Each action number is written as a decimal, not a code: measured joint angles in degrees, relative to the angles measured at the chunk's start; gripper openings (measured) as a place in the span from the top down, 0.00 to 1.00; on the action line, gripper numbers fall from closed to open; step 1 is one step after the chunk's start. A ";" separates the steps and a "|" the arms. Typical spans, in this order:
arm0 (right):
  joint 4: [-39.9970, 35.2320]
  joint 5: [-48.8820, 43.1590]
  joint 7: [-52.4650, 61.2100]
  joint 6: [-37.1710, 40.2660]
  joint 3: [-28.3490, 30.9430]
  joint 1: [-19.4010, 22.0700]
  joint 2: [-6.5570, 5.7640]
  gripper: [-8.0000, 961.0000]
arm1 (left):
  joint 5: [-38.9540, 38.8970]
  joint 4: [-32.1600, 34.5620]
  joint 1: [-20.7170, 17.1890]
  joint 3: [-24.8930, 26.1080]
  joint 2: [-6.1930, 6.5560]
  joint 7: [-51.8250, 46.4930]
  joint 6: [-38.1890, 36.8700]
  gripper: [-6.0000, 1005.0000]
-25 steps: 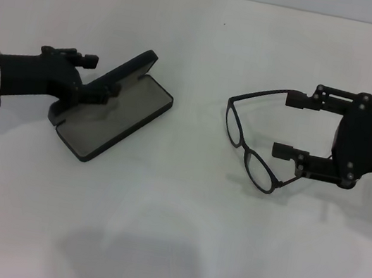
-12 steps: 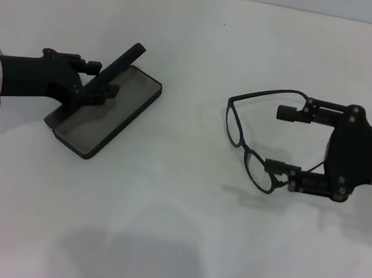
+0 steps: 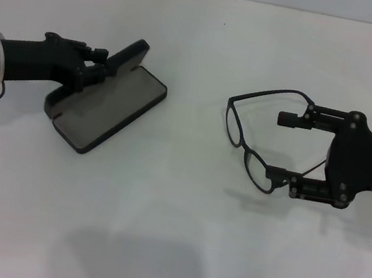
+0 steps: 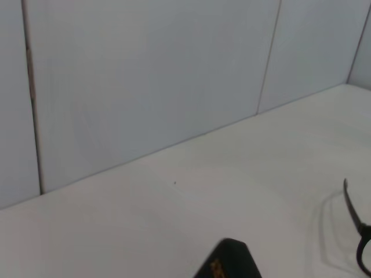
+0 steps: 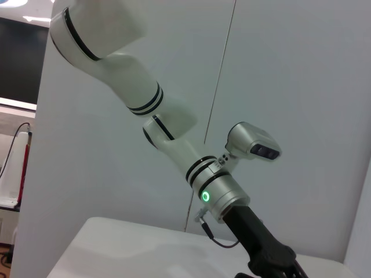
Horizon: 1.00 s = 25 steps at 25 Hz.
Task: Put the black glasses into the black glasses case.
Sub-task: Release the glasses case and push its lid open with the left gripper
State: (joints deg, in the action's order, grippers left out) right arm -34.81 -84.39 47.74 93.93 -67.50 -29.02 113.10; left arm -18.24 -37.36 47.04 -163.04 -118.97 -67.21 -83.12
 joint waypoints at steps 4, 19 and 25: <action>0.00 0.00 -0.03 0.02 0.00 0.24 -0.11 0.29 | 0.44 -0.06 0.07 0.01 0.33 -0.23 -1.66 0.67; 0.00 0.03 -0.57 0.02 0.01 0.43 -0.37 0.29 | 1.79 -0.17 0.59 -0.09 0.42 -2.41 -2.66 0.49; 0.00 0.03 -0.73 0.02 0.00 0.46 -0.36 0.29 | 4.06 -0.17 1.21 -0.09 0.10 -3.16 -2.45 0.46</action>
State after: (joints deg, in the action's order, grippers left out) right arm -34.80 -84.37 47.01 93.96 -67.50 -28.56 112.74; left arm -14.18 -37.53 48.25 -163.13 -118.87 -70.37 -85.57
